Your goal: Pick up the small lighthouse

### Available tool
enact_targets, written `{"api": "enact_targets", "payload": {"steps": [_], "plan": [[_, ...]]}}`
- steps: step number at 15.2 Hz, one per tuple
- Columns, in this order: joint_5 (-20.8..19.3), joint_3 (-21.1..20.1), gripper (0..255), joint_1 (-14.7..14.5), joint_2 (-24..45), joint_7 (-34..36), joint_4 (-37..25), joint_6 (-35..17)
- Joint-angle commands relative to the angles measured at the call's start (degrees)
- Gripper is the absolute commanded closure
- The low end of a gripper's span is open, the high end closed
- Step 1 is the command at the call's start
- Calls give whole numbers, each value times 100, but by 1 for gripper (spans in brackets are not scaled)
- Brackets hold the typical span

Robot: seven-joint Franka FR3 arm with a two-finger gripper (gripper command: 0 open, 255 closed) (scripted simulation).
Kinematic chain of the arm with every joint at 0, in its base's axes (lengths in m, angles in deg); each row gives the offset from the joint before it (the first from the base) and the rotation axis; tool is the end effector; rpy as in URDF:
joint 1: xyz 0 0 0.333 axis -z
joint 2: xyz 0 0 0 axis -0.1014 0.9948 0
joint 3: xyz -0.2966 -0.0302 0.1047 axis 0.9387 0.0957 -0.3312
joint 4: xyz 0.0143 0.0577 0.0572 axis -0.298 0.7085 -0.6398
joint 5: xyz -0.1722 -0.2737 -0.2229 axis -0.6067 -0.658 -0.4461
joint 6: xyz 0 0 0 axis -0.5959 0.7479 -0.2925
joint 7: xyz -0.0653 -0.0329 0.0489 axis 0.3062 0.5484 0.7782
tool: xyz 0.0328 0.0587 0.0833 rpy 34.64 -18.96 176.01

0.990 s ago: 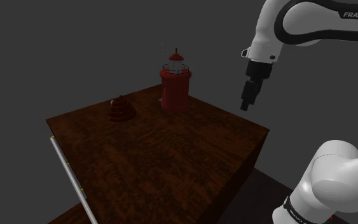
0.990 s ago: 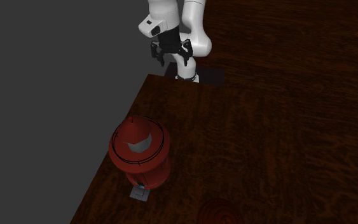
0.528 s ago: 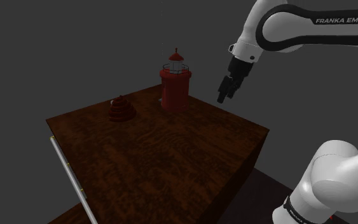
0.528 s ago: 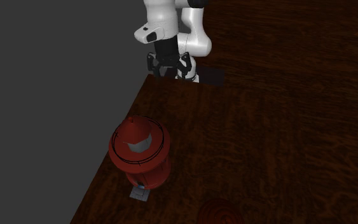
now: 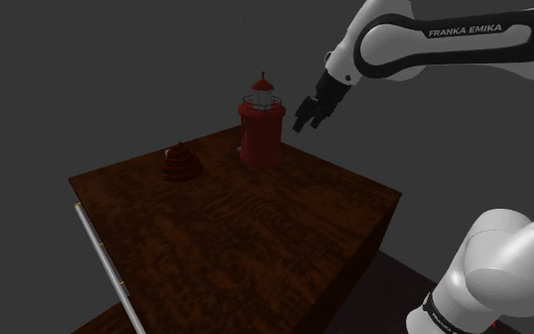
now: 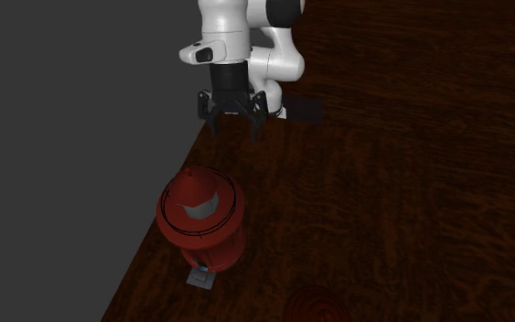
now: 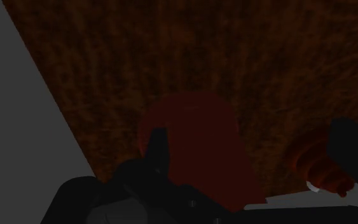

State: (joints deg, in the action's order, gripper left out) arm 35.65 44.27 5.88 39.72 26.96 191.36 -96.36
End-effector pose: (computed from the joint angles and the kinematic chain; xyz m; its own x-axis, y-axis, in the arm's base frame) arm 0.4242 -0.0076 0.6026 0.9140 -0.0430 0.4034 0.0159 -0.9898 -0.1415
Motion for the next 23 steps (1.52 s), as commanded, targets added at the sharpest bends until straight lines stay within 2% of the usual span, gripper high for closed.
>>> {"api": "enact_targets", "payload": {"steps": [1, 10, 17, 23], "plan": [[42, -46, 0, -4, 251, 71, -175, -452], [136, -145, 0, 37, 1242, 303, -1092, -2089], [88, -206, 0, 107, 1951, 543, -1970, -3074], [210, -186, 0, 56, 1946, 412, -1508, -3529]]}}
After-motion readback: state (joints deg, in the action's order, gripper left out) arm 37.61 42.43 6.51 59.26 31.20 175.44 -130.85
